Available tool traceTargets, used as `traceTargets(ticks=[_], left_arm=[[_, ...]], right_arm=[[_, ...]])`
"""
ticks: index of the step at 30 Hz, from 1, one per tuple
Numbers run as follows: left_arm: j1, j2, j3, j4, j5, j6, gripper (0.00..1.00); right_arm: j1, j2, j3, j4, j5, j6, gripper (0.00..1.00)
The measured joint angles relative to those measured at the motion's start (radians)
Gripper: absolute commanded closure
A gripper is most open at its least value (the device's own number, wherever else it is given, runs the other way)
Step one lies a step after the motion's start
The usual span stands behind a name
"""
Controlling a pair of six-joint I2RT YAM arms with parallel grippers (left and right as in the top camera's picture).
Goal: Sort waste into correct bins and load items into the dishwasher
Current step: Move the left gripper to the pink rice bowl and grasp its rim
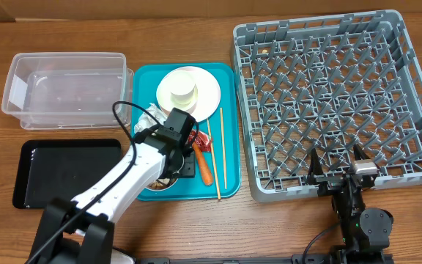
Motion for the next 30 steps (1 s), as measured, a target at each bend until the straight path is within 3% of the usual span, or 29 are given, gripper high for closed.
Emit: traceTargets(ticks=[2, 7, 19, 30], left_arm=[[-0.002, 0.012, 0.000, 0.000, 0.002, 0.005, 0.66], [-0.002, 0.014, 0.000, 0.004, 0.001, 0.013, 0.71], [-0.002, 0.014, 0.000, 0.008, -0.021, 0.018, 0.95], [-0.003, 0.013, 0.017, -0.033, -0.052, 0.023, 0.96]], right_arm=[[0.000, 0.000, 0.000, 0.000, 0.000, 0.000, 0.00], [0.000, 0.000, 0.000, 0.000, 0.000, 0.000, 0.00], [0.000, 0.000, 0.000, 0.000, 0.000, 0.000, 0.00], [0.000, 0.000, 0.000, -0.001, 0.000, 0.000, 0.00]])
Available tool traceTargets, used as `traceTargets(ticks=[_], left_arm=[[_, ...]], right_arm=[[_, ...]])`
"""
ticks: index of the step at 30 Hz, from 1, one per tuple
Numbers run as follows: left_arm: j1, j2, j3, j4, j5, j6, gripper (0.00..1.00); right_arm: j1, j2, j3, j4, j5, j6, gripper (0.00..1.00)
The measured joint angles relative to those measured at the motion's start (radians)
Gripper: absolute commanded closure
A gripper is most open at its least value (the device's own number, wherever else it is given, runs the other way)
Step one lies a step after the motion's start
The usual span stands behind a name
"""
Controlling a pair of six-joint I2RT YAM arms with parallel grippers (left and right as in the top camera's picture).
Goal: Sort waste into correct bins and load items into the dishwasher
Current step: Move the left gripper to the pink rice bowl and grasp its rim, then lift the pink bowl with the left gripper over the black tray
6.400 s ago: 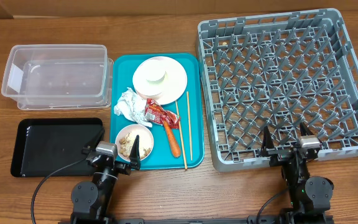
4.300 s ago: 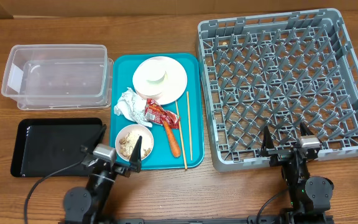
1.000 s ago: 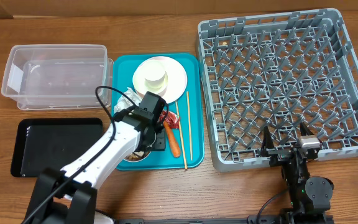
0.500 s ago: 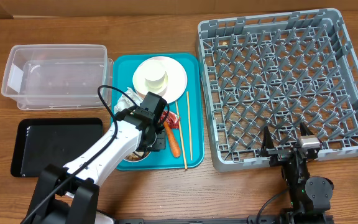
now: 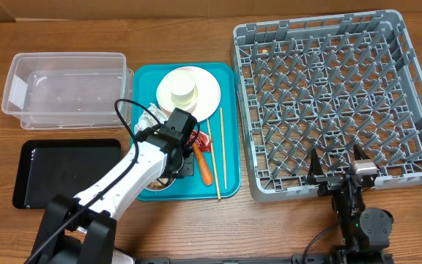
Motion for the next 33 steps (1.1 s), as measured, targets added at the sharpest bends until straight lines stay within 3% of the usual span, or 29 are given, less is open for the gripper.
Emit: traceTargets(ticks=[12, 20, 26, 33], left_arm=[[0.000, 0.003, 0.276, -0.322, 0.010, 0.046, 0.96], [0.070, -0.028, 0.438, -0.431, 0.014, 0.127, 0.96], [0.258, -0.191, 0.466, -0.453, 0.033, 0.171, 0.96], [0.575, -0.297, 0.473, -0.455, 0.148, 0.262, 0.96]], right_arm=[[0.000, 0.000, 0.000, 0.000, 0.000, 0.001, 0.00], [0.000, 0.000, 0.000, 0.000, 0.000, 0.001, 0.00], [0.000, 0.000, 0.000, 0.000, 0.000, 0.000, 0.00], [0.000, 0.000, 0.000, 0.000, 0.000, 0.001, 0.00]])
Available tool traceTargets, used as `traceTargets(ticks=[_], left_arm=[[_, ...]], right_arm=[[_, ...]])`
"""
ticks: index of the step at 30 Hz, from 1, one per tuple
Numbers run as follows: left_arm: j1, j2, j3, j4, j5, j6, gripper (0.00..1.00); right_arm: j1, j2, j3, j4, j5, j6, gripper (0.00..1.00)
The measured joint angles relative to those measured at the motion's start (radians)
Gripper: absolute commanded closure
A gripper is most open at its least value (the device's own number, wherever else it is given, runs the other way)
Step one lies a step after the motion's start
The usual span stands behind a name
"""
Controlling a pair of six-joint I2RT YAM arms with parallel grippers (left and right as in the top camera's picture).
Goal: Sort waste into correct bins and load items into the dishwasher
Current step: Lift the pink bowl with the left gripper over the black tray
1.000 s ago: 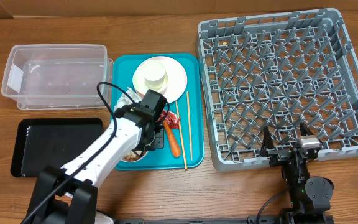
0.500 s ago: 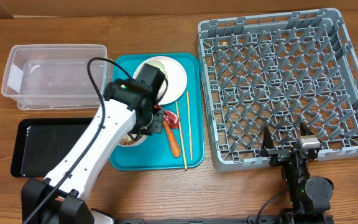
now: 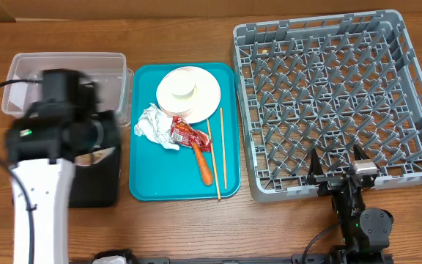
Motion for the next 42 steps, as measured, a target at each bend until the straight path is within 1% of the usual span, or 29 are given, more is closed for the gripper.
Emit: traceTargets(ticks=[4, 8, 12, 19, 24, 32, 35, 42], left_arm=[[0.187, 0.000, 0.000, 0.005, 0.108, 0.059, 0.96], [0.352, -0.002, -0.031, 0.061, 0.235, 0.092, 0.96], [0.491, -0.002, -0.126, 0.150, 0.369, 0.114, 0.96], [0.685, -0.002, -0.321, 0.322, 0.566, 0.130, 0.96], [0.789, -0.002, -0.423, 0.431, 0.667, 0.134, 0.96], [0.944, -0.002, -0.523, 0.580, 0.831, 0.135, 0.96], [0.975, -0.002, -0.554, 0.625, 0.872, 0.135, 0.96], [0.977, -0.002, -0.619, 0.716, 0.901, 0.129, 0.96]], right_arm=[[0.000, 0.000, 0.000, 0.001, 0.000, 0.000, 0.00], [0.000, 0.000, 0.000, 0.000, 0.000, 0.000, 0.00], [0.000, 0.000, 0.000, 0.000, 0.000, -0.001, 0.00], [0.000, 0.000, 0.000, 0.000, 0.000, -0.001, 0.00], [0.000, 0.000, 0.000, 0.000, 0.000, -0.001, 0.00], [0.000, 0.000, 0.000, 0.000, 0.000, 0.000, 0.00], [0.000, 0.000, 0.000, 0.000, 0.000, 0.000, 0.00], [0.000, 0.000, 0.000, 0.000, 0.000, -0.001, 0.00]])
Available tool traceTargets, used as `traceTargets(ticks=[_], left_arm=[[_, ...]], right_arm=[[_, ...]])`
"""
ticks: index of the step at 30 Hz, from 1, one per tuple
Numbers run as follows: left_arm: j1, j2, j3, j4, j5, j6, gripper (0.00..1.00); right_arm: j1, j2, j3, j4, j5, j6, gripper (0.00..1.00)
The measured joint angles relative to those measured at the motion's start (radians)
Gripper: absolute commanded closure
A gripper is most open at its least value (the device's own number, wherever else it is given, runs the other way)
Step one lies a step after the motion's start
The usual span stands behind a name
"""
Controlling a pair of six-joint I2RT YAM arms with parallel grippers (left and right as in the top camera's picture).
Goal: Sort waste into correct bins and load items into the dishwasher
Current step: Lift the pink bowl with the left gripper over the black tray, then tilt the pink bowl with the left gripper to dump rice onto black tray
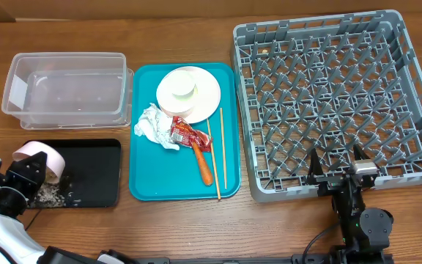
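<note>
At the lower left of the overhead view, my left gripper is shut on a pink bowl, tipped on its side over the left end of the black tray. Food scraps lie on the tray under it. The teal tray holds a white plate with a cup on it, a crumpled napkin, a red wrapper, a carrot and chopsticks. My right gripper stands open at the front edge of the grey dish rack.
A clear plastic bin stands behind the black tray at the far left. The dish rack fills the right half of the table, with the teal tray between it and the bins.
My left arm has dropped from high over the black tray to the table's lower left corner. The bowl is now tipped at the tray's left end, and scraps lie on the tray.
My left gripper was down at the bowl on the front left of the teal tray for two moments. Then the bowl was off the teal tray, with the arm over the black tray. Now the bowl is tipped and scraps lie on the black tray. The right arm stayed still.
</note>
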Motion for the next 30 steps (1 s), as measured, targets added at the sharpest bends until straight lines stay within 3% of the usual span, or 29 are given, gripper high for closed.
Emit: traceTargets(ticks=[8, 18, 30], left_arm=[[0.000, 0.000, -0.032, 0.007, -0.064, -0.038, 0.96], [0.000, 0.000, -0.041, 0.049, 0.163, 0.100, 0.96], [0.008, 0.000, -0.171, 0.124, 0.360, 0.270, 0.96]], right_arm=[[0.000, 0.000, 0.000, 0.000, 0.000, 0.000, 0.00], [0.000, 0.000, 0.000, 0.000, 0.000, 0.000, 0.00], [0.000, 0.000, 0.000, 0.000, 0.000, 0.000, 0.00]])
